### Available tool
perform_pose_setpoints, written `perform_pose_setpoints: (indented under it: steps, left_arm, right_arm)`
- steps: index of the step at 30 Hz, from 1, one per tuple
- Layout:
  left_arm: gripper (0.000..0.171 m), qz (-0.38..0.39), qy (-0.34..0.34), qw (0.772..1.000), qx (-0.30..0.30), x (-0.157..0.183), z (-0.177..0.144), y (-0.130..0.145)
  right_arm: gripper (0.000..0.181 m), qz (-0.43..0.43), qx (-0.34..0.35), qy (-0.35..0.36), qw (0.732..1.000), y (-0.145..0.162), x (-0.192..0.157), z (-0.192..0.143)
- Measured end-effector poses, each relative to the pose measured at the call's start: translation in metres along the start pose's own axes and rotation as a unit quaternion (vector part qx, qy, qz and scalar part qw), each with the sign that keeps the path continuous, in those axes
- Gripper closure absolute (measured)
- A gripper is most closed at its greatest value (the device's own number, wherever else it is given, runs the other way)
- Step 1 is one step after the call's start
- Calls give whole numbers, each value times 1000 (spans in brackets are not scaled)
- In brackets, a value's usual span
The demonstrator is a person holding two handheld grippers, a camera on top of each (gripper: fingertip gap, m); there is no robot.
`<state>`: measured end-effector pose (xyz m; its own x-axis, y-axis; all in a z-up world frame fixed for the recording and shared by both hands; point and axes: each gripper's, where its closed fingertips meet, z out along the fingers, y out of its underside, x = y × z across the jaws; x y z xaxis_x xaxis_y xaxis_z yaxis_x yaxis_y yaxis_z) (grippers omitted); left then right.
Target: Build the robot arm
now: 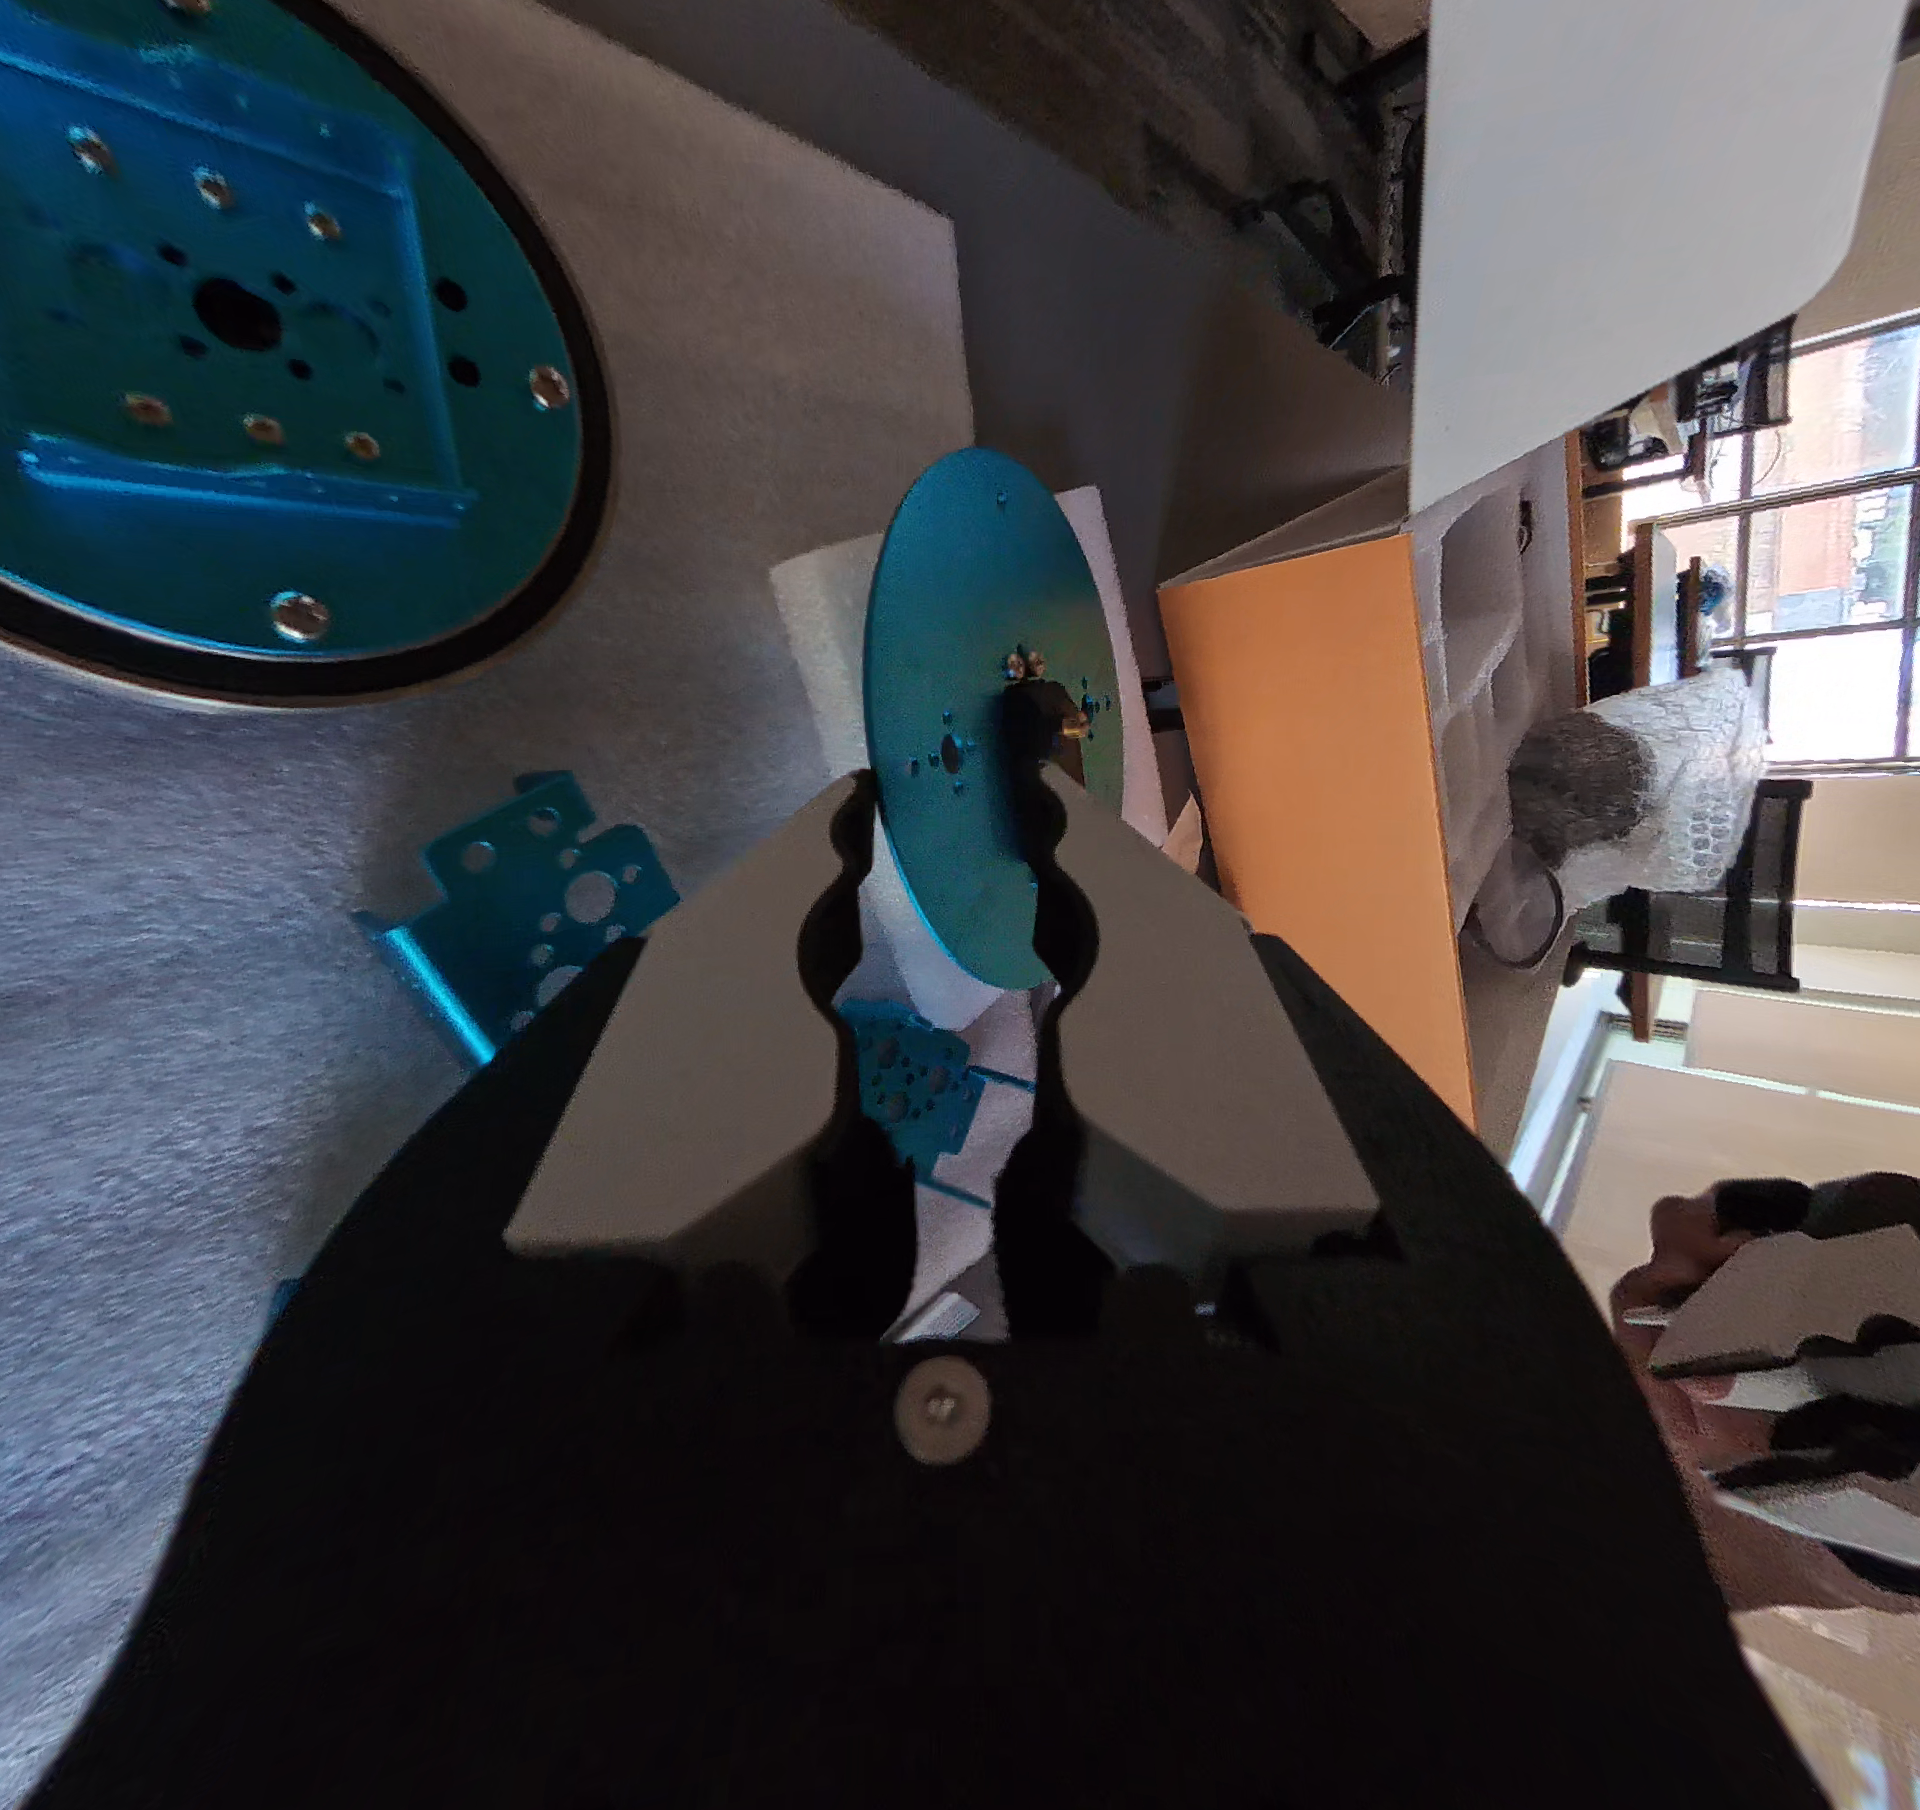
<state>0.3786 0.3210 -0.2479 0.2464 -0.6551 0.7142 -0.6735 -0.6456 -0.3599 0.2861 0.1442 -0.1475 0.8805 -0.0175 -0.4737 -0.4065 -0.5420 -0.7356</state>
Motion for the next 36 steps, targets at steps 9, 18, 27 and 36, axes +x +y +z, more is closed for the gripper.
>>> perform_pose_setpoints:
  steps: [9,18,27,36]
  left_arm:
    - [144,190,-45,977,81,6,-76,-39]
    - [88,302,-134,943,33,-53,-70,-67]
    - [66,253,-273,917,-145,-88,-4,-69]
    - [62,222,-319,898,-207,-105,7,-70]
  right_arm:
    - [158,-43,51,-3,998,9,-26,1]
    - [152,-73,52,-42,995,116,-101,42]
    - [153,-59,20,-52,997,136,-106,57]
    - [156,-51,-2,-65,997,148,-106,58]
